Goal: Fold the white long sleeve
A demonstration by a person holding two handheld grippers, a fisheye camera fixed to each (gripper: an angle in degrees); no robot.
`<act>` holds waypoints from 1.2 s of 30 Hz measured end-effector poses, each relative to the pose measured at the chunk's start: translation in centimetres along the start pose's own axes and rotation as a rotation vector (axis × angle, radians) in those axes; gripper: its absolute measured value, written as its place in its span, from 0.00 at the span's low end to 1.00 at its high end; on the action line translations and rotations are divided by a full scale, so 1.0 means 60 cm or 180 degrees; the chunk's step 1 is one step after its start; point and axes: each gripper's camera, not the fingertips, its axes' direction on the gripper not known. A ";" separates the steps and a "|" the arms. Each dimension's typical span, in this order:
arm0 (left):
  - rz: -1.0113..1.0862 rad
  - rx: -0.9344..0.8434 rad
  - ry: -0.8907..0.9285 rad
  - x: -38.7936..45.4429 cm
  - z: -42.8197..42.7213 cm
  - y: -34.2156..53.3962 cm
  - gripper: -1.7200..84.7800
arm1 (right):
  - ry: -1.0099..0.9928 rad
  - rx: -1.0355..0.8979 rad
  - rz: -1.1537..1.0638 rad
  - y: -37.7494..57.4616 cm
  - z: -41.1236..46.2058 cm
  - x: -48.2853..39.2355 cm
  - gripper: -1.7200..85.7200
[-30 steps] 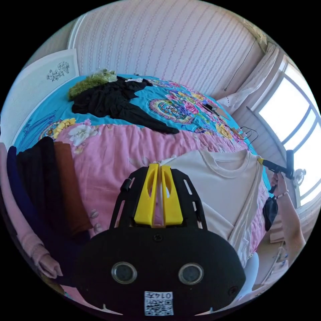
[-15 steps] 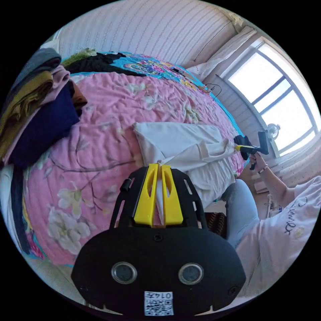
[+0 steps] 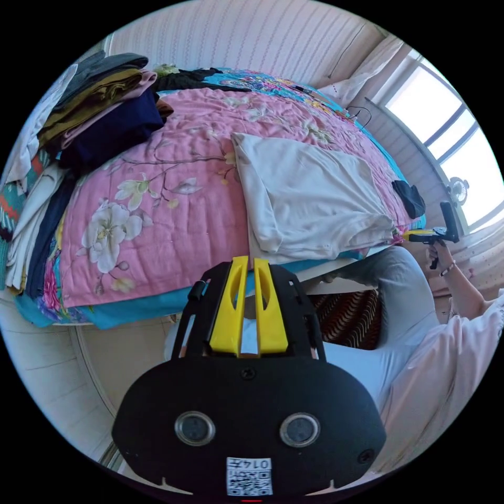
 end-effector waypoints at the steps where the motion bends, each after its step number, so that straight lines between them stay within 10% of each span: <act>1: 0.0005 0.0035 0.0006 0.009 -0.001 0.009 0.02 | 0.0004 0.0024 -0.0016 0.001 0.001 -0.004 0.02; 15: 0.1146 0.0600 0.0145 0.369 0.132 0.062 0.01 | 0.0764 0.0298 -0.1011 -0.276 0.138 -0.232 0.02; 21: 0.1209 -0.0089 -0.0098 0.433 0.286 0.092 0.01 | 0.0848 -0.0694 -0.0749 -0.415 0.297 -0.210 0.01; 36: 0.1786 0.0395 -0.0411 0.524 0.318 0.227 0.01 | 0.1413 -0.0722 -0.1045 -0.498 0.301 -0.222 0.01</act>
